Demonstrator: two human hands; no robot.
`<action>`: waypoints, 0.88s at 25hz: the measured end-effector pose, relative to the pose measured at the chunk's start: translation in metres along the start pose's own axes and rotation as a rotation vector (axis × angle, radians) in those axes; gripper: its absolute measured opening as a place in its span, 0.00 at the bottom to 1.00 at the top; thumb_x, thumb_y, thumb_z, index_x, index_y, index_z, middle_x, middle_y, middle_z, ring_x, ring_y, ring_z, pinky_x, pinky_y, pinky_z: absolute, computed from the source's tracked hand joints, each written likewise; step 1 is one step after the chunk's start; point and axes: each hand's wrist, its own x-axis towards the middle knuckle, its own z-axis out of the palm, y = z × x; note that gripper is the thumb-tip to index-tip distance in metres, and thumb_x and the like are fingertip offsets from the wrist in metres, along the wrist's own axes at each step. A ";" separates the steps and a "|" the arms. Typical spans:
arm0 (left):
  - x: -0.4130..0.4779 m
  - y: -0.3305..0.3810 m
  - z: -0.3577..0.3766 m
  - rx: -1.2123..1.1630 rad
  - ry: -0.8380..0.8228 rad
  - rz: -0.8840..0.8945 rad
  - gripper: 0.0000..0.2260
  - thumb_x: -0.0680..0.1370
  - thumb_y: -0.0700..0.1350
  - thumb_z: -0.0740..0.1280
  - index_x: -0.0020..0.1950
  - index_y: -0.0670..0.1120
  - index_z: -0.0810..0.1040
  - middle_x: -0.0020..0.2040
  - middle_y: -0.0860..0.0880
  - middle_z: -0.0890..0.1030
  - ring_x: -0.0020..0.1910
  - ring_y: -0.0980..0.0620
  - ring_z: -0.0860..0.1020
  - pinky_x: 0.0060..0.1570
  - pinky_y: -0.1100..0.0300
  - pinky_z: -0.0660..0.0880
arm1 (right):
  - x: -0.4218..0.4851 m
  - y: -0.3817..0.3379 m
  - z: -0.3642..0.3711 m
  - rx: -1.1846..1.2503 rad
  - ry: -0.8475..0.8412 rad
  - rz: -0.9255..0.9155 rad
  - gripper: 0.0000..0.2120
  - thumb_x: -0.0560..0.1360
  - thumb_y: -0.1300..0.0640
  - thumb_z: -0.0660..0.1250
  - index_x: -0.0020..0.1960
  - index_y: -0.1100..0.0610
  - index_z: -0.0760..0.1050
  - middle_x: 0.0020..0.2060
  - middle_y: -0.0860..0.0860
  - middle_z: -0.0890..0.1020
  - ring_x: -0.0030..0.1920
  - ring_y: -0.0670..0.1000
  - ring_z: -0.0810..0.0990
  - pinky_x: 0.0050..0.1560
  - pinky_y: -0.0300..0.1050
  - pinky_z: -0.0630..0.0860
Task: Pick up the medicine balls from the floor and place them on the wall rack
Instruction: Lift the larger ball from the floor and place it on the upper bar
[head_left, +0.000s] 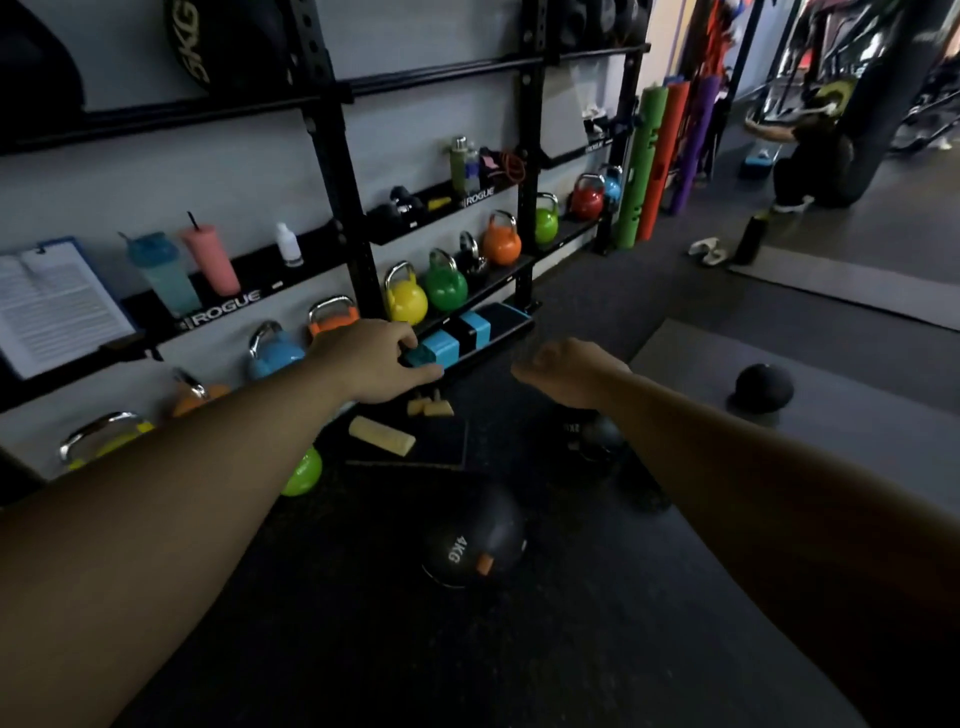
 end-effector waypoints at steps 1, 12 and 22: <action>0.004 -0.008 0.010 -0.016 -0.014 -0.017 0.33 0.74 0.75 0.68 0.69 0.53 0.79 0.64 0.49 0.82 0.62 0.45 0.81 0.60 0.48 0.78 | 0.008 0.001 0.011 0.006 -0.013 0.023 0.26 0.75 0.28 0.59 0.55 0.49 0.77 0.52 0.51 0.81 0.47 0.54 0.79 0.49 0.50 0.77; 0.157 -0.138 0.179 -0.132 -0.308 -0.076 0.37 0.74 0.77 0.64 0.74 0.54 0.75 0.72 0.50 0.76 0.66 0.45 0.79 0.64 0.44 0.77 | 0.178 0.001 0.182 0.057 -0.068 0.272 0.45 0.66 0.17 0.54 0.75 0.42 0.66 0.67 0.52 0.78 0.64 0.59 0.78 0.60 0.57 0.77; 0.264 -0.200 0.511 -0.245 -0.468 -0.194 0.42 0.74 0.79 0.60 0.83 0.58 0.66 0.80 0.51 0.68 0.75 0.43 0.72 0.65 0.43 0.76 | 0.325 0.123 0.452 0.138 -0.178 0.453 0.55 0.61 0.14 0.52 0.81 0.40 0.55 0.79 0.52 0.66 0.76 0.63 0.65 0.67 0.67 0.71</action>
